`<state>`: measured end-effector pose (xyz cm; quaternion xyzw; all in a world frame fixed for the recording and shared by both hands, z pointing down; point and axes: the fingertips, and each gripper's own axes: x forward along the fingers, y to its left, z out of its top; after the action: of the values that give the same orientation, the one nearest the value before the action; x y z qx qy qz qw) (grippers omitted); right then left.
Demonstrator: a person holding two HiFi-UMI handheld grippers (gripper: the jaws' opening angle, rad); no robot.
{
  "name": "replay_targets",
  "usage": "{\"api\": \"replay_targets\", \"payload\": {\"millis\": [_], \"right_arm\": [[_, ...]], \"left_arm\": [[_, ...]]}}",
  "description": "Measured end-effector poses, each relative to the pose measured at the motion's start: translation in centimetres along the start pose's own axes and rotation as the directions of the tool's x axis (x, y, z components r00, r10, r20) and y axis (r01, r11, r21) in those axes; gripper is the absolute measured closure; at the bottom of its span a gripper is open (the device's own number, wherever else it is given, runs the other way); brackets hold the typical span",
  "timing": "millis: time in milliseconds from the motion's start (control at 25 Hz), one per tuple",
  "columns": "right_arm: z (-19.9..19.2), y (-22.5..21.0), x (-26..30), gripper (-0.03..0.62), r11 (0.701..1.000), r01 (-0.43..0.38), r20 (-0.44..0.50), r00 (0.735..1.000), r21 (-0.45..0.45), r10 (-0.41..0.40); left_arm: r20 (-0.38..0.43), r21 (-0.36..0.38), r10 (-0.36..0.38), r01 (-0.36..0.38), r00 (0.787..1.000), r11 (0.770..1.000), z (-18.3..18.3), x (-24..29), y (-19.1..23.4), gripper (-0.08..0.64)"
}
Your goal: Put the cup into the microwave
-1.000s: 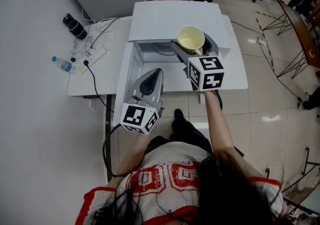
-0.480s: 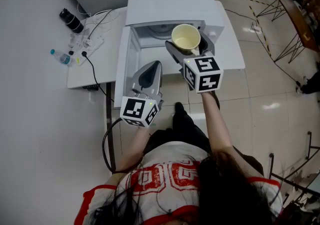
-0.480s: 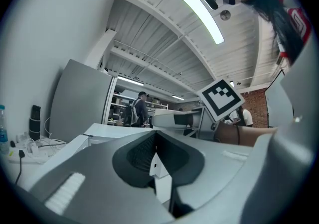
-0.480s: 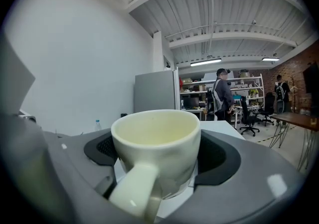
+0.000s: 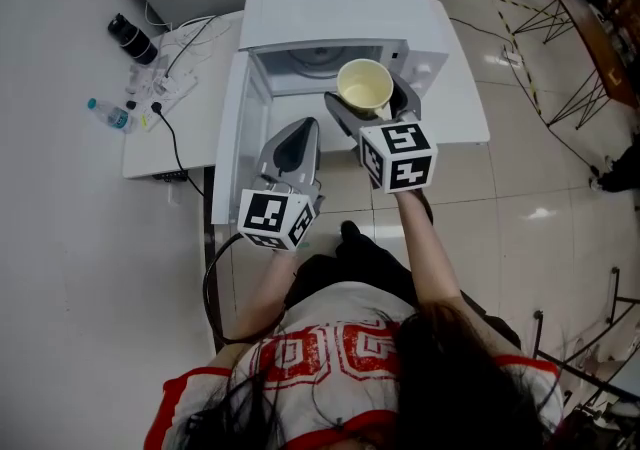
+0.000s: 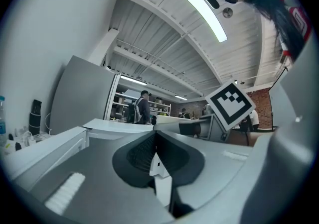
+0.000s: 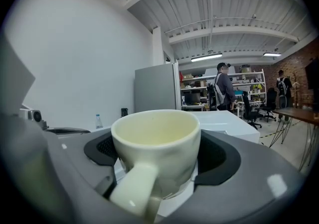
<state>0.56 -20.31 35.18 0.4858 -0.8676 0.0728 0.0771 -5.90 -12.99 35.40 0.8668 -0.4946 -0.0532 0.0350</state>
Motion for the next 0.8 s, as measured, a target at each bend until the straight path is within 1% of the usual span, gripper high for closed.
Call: {"api": "replay_targets", "payload": {"millis": [160,440,800], "right_arm": [[-2.2,-0.6,1.4,0.138,1.000,-0.007,-0.001,1.000,0.004,0.007],[-5.8,-0.8,4.9,0.138,1.000,-0.018,-0.006,1.000,0.004,0.018],[-9.2,-1.4,9.3,0.138,1.000,-0.025,-0.003,1.000,-0.004,0.025]], "left_arm": [[0.002,-0.005,0.002,-0.002,1.000,1.000,-2.1,0.7,0.3,0.571],[-0.002,-0.003,-0.003,0.003,1.000,1.000,-6.0,0.4,0.4,0.571],[0.008,-0.007,-0.007,0.007,1.000,1.000,-10.2,1.4,1.4,0.571]]}}
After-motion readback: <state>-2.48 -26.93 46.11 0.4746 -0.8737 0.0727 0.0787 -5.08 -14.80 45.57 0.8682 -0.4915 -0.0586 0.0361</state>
